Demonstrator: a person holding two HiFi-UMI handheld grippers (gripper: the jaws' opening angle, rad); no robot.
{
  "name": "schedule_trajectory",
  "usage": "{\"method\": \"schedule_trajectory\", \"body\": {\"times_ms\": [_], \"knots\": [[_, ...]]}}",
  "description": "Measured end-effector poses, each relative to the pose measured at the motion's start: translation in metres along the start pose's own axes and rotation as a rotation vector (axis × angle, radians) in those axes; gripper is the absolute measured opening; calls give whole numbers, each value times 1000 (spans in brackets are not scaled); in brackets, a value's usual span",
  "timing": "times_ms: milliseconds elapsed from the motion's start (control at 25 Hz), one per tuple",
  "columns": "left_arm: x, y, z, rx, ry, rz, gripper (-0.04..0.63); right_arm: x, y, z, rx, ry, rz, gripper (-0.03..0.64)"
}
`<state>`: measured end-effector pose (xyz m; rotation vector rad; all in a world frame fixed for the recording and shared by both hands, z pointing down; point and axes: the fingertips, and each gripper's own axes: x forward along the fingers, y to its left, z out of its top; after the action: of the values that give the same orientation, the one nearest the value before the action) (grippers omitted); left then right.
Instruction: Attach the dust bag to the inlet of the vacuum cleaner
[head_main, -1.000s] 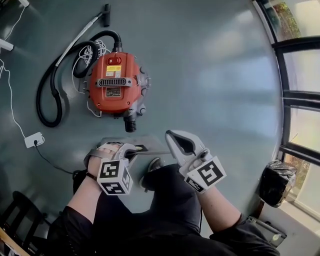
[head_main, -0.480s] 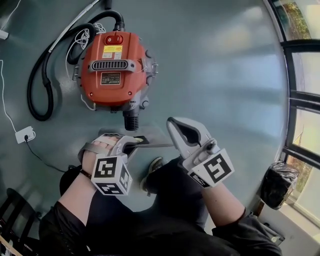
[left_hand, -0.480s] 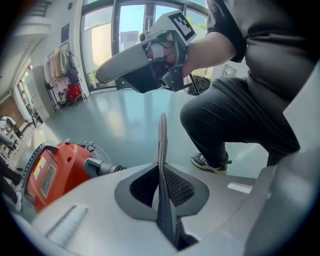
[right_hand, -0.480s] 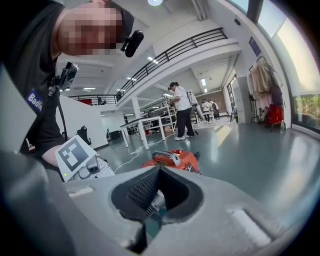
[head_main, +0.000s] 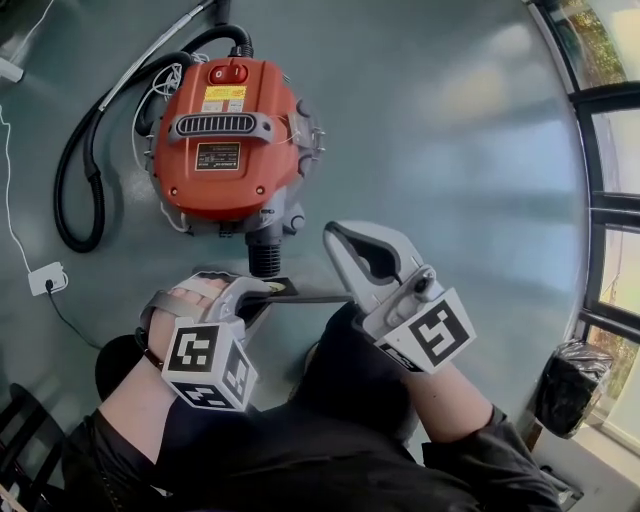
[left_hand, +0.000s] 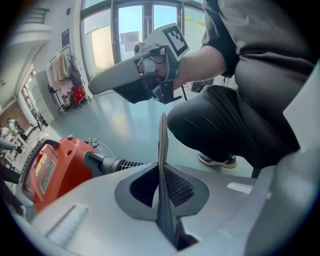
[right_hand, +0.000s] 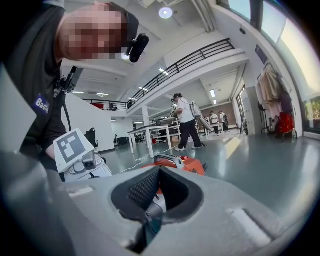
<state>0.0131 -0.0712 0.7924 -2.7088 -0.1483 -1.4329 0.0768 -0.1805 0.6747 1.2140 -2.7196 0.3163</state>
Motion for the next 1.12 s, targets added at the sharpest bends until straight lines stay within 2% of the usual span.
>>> {"method": "schedule_trajectory", "body": {"times_ms": [320,520,960,1120], "knots": [[5,11,-8,12,11,42,37,-6,-7,-8,-21,-53,1,-6],[4,19,-14,-17,24,72,37,-11,-10,-9,-29,-73,-6,-6],[-2,32,-12,-64,-6,118,48,-6,-11,-10,-52,-88,-4,-6],[2,35,-11,-70,3,127,55,7,-1,-10,-64,-90,37,-6]]}}
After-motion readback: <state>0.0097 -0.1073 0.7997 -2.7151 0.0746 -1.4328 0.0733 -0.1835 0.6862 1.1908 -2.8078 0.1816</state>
